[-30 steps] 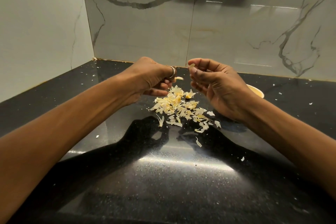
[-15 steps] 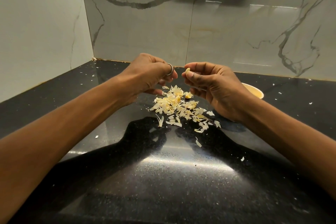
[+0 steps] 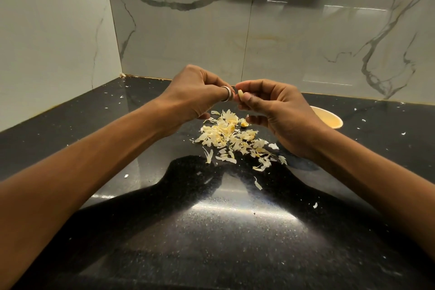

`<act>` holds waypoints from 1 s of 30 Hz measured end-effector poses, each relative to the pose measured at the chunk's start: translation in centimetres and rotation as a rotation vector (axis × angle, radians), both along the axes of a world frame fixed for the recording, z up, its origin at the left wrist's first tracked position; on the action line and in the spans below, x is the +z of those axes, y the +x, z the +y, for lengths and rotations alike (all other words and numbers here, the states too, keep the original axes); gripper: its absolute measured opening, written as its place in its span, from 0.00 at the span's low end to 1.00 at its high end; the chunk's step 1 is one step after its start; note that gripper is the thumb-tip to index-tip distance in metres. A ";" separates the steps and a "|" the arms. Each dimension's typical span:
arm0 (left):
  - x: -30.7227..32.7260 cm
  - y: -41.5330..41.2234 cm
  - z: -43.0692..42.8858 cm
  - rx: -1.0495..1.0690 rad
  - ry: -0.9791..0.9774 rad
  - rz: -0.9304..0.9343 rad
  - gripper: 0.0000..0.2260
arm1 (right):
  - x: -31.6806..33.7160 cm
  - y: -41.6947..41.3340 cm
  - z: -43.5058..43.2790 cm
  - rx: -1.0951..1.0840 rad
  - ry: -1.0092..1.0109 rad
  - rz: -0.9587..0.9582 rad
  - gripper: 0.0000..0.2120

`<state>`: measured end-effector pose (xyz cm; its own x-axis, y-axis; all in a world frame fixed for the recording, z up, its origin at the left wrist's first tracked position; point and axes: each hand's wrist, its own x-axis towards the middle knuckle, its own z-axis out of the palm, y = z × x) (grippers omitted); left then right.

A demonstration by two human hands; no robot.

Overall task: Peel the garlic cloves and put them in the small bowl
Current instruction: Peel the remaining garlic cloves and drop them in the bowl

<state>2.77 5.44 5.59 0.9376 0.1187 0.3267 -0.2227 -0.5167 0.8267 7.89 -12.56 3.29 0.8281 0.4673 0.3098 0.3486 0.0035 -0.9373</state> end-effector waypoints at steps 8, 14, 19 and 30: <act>-0.4 0.1 -0.2 0.030 -0.002 -0.051 0.03 | -0.3 -0.1 0.5 -0.066 -0.031 -0.166 0.11; -0.3 -0.1 -0.6 0.010 -0.042 -0.038 0.03 | -0.3 -0.4 0.6 -0.096 -0.027 -0.216 0.11; -0.6 0.0 -0.7 0.019 -0.080 -0.017 0.04 | -0.5 -0.3 0.7 -0.156 -0.067 -0.283 0.11; -0.8 0.2 -0.6 0.003 -0.063 -0.035 0.05 | -0.2 -0.6 0.7 -0.108 -0.016 -0.181 0.10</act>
